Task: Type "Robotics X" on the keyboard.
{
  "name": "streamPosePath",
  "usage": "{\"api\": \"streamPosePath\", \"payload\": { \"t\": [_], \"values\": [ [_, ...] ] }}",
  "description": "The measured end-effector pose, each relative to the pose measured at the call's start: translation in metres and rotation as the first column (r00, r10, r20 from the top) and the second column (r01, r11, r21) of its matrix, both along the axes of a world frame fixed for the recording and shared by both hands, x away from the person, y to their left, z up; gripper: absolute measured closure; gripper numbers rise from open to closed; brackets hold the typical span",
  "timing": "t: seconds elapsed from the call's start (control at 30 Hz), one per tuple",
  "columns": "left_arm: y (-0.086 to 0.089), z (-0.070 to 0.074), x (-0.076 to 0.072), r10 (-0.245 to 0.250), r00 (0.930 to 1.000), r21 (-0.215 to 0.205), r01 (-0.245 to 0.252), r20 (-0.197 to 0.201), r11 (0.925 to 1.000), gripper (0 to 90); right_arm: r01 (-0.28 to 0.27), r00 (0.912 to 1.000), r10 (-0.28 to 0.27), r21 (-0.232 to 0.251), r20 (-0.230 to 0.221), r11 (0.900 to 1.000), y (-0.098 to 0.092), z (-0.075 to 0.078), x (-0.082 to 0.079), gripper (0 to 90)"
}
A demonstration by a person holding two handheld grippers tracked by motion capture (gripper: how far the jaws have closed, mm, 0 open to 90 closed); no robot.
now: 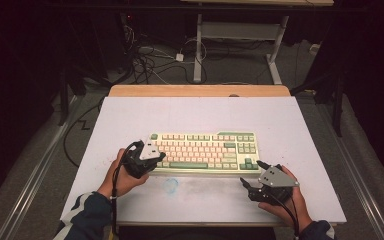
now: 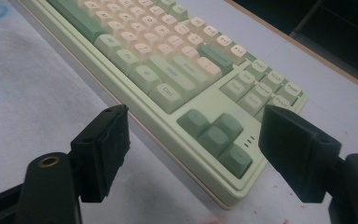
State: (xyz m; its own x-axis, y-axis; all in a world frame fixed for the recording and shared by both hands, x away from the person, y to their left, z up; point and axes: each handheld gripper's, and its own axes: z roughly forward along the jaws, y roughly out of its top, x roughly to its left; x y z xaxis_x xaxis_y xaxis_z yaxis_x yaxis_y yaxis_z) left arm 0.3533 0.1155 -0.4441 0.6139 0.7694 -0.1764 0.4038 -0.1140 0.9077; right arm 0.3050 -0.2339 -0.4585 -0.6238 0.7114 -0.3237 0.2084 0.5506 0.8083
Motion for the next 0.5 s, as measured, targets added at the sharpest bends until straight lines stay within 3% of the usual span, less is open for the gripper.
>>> {"api": "streamPosePath", "payload": {
  "t": [0.5],
  "values": [
    [-0.032, -0.014, 0.017, -0.046, 0.9981, 0.040, 0.048, -0.039, 0.9980, 86.7, -0.005, 0.9999, 0.005, -0.007, -0.009, 1.000, 0.001, -0.001, 0.000, 26.2]
  ]
}}
